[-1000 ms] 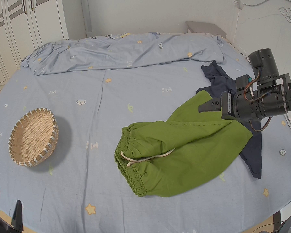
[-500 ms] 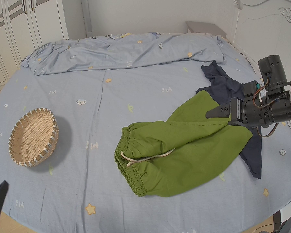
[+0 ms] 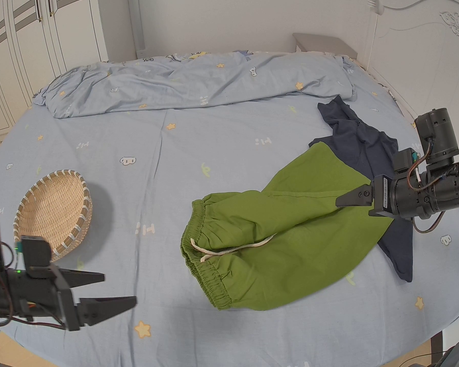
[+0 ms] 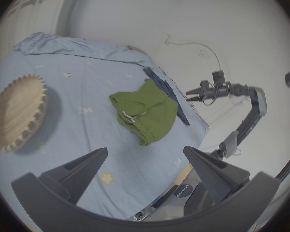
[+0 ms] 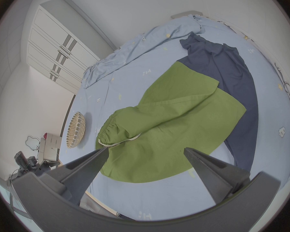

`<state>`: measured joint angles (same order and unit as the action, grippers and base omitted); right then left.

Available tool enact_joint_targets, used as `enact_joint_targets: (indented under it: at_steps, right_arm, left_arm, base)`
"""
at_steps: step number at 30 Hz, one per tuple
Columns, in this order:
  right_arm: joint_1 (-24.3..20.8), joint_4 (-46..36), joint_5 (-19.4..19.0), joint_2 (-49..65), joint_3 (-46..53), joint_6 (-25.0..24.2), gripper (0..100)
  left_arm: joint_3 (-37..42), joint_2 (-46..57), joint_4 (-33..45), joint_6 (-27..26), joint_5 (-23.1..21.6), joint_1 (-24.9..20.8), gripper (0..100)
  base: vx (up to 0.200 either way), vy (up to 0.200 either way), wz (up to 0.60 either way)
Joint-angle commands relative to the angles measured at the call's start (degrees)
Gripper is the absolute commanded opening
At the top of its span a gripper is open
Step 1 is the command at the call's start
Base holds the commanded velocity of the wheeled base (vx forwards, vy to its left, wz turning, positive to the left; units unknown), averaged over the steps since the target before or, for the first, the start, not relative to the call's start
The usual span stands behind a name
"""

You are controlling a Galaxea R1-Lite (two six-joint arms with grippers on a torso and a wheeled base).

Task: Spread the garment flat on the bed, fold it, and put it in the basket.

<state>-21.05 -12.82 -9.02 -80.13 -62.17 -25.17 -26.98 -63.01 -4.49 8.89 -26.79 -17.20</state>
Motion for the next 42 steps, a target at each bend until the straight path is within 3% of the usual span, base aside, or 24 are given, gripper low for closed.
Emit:
enact_joint_targets:
  at_steps: [1, 4, 8, 14, 22, 42]
  right_arm:
    - [0.0, 2.4, -0.4, 0.8, 4.9, 0.2, 100]
    - [0.1, 2.5, -0.4, 0.8, 5.3, 0.2, 100]
    - [0.0, 2.5, -0.4, 0.6, 5.3, 0.2, 100]
    - [0.0, 2.5, -0.4, 0.3, 5.4, 0.2, 100]
    - [0.0, 2.5, -0.4, 0.2, 5.4, 0.2, 100]
    - [0.5, 3.7, -0.4, -0.5, 5.6, 0.1, 100]
  left_arm:
    - [6.8, -27.3, -20.0, -7.9, -2.4, -12.1, 100]
    - [11.2, -31.4, -31.3, -8.3, -2.0, -14.3, 100]
    - [13.1, -36.5, -38.4, -10.2, -1.8, -16.7, 100]
    - [13.5, -38.1, -39.2, -11.0, 0.1, -20.3, 100]
    - [9.9, -43.0, -39.7, -14.0, 8.4, -22.3, 100]
    - [0.1, -51.0, -40.5, -18.8, 13.3, -23.8, 100]
  base:
    - [0.0, 0.0, 0.0]
    - [0.0, 0.0, 0.0]
    - [0.0, 0.0, 0.0]
    - [0.0, 0.0, 0.0]
    - [0.0, 0.0, 0.0]
    - [0.0, 0.0, 0.0]
